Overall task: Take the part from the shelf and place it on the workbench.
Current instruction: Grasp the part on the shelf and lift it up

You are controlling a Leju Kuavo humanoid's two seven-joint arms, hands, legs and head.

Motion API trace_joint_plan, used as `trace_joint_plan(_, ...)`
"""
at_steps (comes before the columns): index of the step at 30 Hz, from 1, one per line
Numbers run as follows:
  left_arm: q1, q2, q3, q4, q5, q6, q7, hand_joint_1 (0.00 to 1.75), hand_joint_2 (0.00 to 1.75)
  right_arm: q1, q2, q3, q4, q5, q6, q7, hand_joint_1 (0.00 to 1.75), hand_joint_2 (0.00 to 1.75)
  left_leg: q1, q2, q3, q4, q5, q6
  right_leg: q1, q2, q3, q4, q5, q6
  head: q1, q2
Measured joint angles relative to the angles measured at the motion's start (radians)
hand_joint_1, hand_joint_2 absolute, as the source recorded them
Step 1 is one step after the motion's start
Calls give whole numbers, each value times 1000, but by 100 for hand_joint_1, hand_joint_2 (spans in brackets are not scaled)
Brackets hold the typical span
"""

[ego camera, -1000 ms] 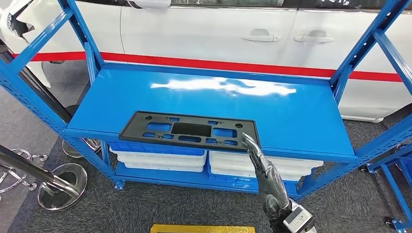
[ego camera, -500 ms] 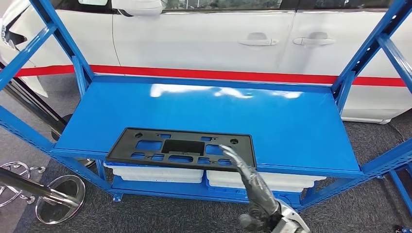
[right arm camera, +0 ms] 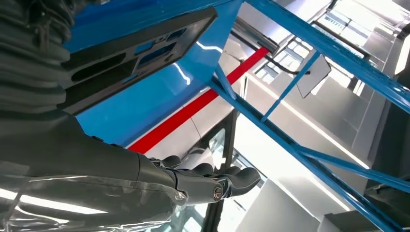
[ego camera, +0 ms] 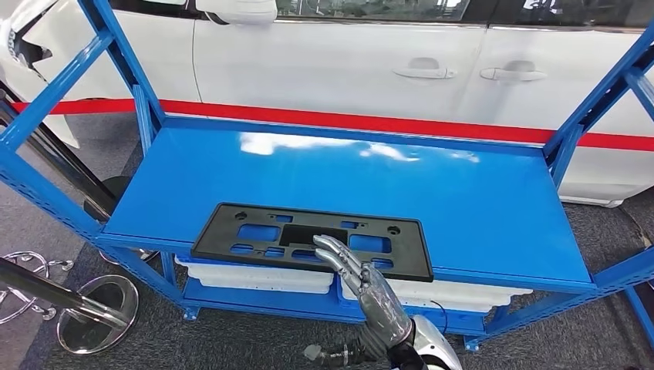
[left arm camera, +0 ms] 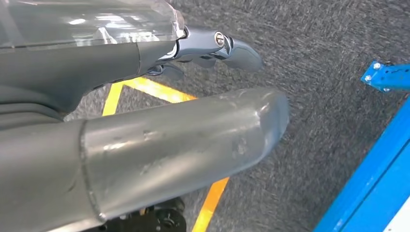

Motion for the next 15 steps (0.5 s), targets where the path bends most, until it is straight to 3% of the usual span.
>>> trace_joint_plan(2,1,0,0,0,-4,0,-1,0,0,10,-9,1,2,85,-41,15,0,175,-3,-1,7,1,-7,-5,4,-1,63,-133,67,-10,0,0)
trace_joint_plan(4,0,0,0,0,-7,0,-2,0,0,15,-16,2,7,152,-66,35,0,175,-6,-2,9,4,-13,-14,9,-2,102,-216,91,-18,0,0)
trace_joint_plan(7,-1,1,0,0,-10,0,-2,0,0,19,-23,8,20,216,-87,58,0,175,-5,0,10,3,-19,-32,11,1,105,-229,89,-26,0,0)
trace_joint_plan(9,-3,2,-2,0,-16,-1,-2,0,0,13,-24,17,37,299,-112,92,0,175,-3,1,-1,35,-45,-42,6,0,112,-238,91,-36,0,0)
trace_joint_plan(12,-5,2,-6,0,-27,-2,-3,0,0,-5,-24,42,91,455,-158,163,0,175,-1,1,-85,210,-131,-53,6,-3,117,-241,89,-46,0,0)
trace_joint_plan(13,-5,2,-6,0,-30,-2,-3,0,0,-11,-24,51,115,503,-174,187,0,175,-1,1,-113,259,-144,-55,7,-3,118,-241,89,-47,0,0)
trace_joint_plan(14,-5,2,-7,0,-33,-2,-3,0,0,-17,-23,61,139,551,-190,211,0,175,-1,1,-127,280,-139,-56,8,-3,118,-240,88,-48,0,0)
trace_joint_plan(15,-5,2,-8,0,-35,-1,-3,0,0,-23,-22,69,161,589,-205,230,0,175,-1,1,-120,257,-113,-54,9,-2,120,-239,86,-47,0,0)
